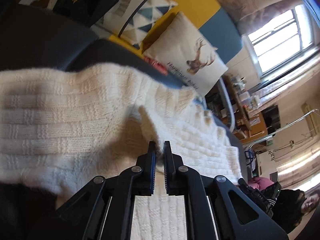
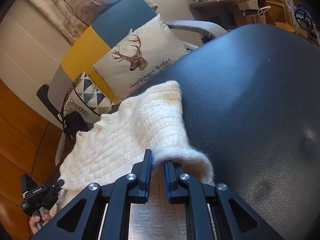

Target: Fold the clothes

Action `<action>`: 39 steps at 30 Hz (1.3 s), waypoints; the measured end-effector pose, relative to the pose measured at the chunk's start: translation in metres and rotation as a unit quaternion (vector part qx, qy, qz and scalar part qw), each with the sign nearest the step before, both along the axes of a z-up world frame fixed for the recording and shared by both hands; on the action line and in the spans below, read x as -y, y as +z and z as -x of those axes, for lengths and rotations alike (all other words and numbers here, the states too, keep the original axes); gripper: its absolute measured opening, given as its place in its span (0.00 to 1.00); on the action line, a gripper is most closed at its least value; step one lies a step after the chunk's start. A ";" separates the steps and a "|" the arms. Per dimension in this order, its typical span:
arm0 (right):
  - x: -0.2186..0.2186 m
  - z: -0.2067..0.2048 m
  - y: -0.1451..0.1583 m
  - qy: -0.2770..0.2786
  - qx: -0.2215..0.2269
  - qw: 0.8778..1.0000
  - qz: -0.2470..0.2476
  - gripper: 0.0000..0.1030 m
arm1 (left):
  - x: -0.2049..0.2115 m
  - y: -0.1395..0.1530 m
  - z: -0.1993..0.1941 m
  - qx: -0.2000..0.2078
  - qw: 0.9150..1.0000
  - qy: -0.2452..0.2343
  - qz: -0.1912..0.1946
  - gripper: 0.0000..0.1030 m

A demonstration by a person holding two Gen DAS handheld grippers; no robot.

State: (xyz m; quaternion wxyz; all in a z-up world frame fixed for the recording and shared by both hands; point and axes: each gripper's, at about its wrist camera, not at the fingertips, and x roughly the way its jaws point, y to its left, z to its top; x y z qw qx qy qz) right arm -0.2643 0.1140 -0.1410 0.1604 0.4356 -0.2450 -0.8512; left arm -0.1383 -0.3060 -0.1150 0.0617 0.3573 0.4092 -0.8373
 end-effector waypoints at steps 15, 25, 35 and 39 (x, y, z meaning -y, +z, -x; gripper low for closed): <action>-0.011 -0.005 -0.008 0.010 0.017 1.000 -0.008 0.10 | 0.004 -0.025 -0.015 0.055 0.998 -0.001 0.025 0.06; -0.027 0.009 -0.023 0.097 0.060 0.991 0.072 0.15 | 0.005 -0.017 -0.006 0.048 0.996 -0.059 0.040 0.07; -0.005 0.039 0.016 0.133 0.074 0.988 -0.012 0.22 | 0.015 -0.025 0.010 0.102 0.994 -0.048 -0.007 0.11; 0.004 0.052 0.032 0.147 0.080 0.985 -0.045 0.25 | 0.014 -0.022 0.018 0.108 0.993 -0.050 0.006 0.11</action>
